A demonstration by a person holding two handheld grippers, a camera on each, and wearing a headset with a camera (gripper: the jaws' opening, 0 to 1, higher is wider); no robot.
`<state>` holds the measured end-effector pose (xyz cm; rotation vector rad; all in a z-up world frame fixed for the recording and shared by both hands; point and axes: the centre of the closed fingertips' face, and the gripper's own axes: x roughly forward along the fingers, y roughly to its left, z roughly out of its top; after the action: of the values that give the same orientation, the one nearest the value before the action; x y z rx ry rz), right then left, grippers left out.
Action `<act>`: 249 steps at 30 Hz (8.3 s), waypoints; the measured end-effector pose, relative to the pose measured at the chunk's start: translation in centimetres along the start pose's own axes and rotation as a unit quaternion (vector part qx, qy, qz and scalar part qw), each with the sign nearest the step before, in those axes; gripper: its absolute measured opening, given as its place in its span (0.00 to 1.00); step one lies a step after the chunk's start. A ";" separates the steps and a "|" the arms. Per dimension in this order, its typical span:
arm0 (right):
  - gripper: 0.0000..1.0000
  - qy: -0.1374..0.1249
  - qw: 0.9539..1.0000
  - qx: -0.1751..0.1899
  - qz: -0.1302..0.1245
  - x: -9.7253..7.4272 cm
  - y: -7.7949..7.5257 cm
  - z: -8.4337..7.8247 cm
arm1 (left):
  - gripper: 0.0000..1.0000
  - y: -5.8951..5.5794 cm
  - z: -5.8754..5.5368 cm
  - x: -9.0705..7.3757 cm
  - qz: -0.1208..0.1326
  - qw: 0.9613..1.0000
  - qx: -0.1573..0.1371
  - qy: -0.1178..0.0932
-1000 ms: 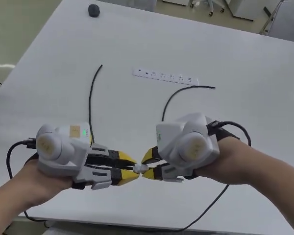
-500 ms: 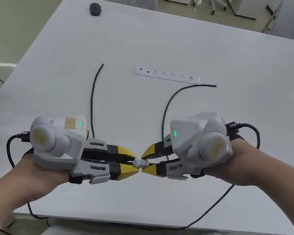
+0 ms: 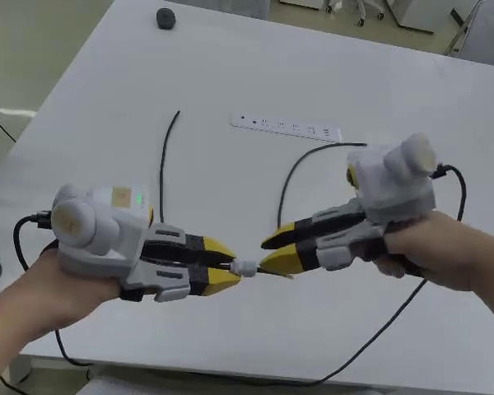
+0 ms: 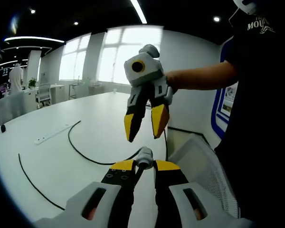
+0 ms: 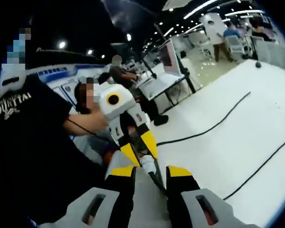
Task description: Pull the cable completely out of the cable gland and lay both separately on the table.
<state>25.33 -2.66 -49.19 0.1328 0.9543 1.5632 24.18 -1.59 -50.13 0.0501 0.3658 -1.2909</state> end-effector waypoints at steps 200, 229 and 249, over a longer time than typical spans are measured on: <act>0.00 -0.029 0.867 -0.271 -0.418 -1.1 -1.5 -2.2 | 0.15 -0.3 1.6 1.1 0.031 0.999 -0.025 -0.026; 0.00 -0.044 0.880 -0.141 -0.451 -4.2 -7.0 -6.0 | 0.15 1.0 0.4 1.4 0.025 0.998 -0.049 -0.027; 0.01 -0.044 0.876 -0.107 -0.468 -6.0 -7.9 -7.4 | 0.15 2.2 0.0 1.2 0.025 0.997 -0.062 -0.026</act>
<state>28.69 -12.13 -56.39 -0.3722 0.6047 0.7304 26.54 -2.09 -50.85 -0.0783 0.3959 -1.2153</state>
